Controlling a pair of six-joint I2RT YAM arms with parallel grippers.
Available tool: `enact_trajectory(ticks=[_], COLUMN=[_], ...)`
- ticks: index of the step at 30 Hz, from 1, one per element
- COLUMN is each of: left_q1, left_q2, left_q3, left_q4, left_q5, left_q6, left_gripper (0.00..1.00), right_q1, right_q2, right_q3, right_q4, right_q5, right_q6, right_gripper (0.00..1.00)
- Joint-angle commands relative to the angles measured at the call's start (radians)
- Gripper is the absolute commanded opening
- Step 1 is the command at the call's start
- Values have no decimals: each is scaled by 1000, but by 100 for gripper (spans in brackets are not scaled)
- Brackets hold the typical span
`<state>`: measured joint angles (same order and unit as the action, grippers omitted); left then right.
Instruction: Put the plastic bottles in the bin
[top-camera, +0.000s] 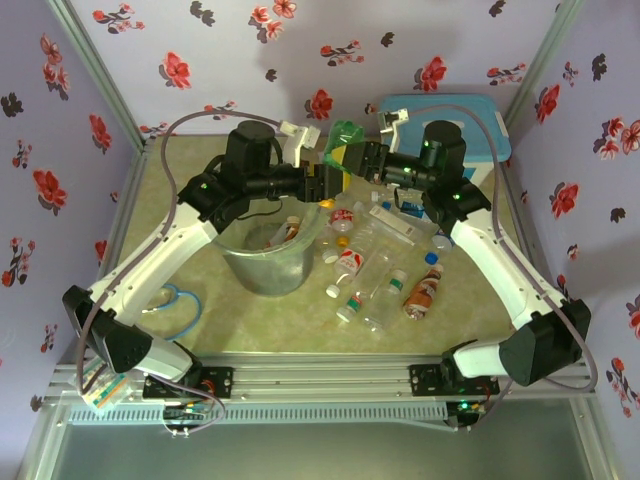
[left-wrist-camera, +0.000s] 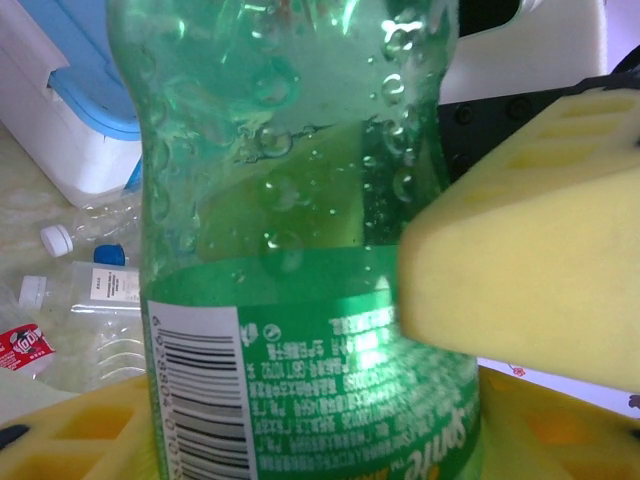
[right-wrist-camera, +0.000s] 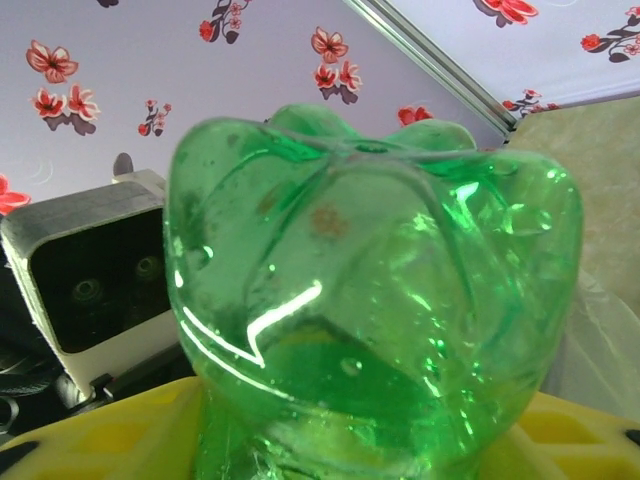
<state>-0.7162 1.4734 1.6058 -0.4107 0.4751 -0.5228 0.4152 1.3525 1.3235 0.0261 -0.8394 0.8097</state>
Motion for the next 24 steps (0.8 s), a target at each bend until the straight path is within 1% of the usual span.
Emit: enact_trajectory(ticks=[1,9,14,19,21,24], left_q1=[0,20,36,72,98,134], left_q2=[9,-10,-28,-67,-95,-148], left_q3=[16,-17,-39,-55,-57,-44], left_q4=[41,57,70,39,-21,-168], left_q5=[2,1,0,0,-9,-60], left_q6=[-2,-21,-37,-35,-24,20], left_gripper=[46,45,45,45,44,44], right_q1=[15,-20,-70,-160,-194,-243], right_q2=[9,-15,-38,-95,-118,-158], right_q3=[42,57,56,26,26,29], right_q4=[34,15,-25,-72,-143,-306], right_q5=[-19,46,84,117,141,204], right_q6=[15,30,34,38,5,-92], right_gripper=[65,78,92,94,94,94])
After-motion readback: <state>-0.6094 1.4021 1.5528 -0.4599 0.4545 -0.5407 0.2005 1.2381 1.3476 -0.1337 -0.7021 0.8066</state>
